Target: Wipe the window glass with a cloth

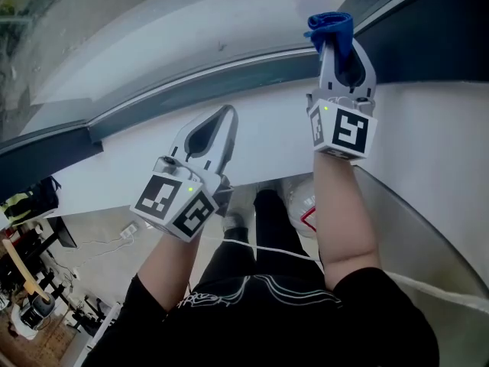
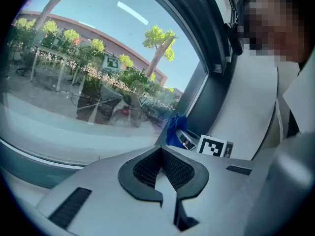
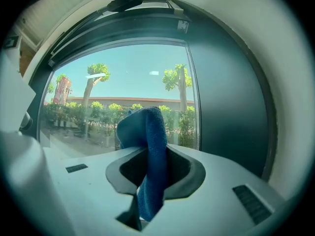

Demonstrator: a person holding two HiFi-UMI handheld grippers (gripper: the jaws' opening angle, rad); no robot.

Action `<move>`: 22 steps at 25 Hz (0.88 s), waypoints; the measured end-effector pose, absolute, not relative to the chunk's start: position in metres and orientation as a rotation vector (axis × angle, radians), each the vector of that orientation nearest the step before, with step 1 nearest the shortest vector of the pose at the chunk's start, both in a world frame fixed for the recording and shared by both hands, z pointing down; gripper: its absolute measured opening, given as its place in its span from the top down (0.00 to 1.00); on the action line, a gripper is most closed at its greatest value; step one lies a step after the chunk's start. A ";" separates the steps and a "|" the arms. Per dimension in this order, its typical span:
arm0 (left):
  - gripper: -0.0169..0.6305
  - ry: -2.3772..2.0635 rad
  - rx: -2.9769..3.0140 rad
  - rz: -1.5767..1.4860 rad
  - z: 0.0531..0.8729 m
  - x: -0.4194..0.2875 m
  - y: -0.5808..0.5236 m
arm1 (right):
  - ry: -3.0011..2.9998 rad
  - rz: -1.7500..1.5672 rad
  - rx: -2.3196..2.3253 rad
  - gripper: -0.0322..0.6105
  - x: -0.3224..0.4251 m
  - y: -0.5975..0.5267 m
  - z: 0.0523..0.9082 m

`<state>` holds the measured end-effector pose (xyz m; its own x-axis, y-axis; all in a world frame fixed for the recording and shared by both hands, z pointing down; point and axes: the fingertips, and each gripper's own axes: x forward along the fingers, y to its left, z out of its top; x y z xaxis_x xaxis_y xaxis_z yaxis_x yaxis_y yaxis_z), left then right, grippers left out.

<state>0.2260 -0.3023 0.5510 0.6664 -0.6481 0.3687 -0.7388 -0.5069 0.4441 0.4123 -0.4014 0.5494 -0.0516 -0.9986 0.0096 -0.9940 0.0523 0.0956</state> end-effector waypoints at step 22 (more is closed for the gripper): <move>0.96 -1.066 2.607 0.146 0.227 0.058 -0.038 | -2.830 0.458 1.497 0.85 0.185 -0.066 0.243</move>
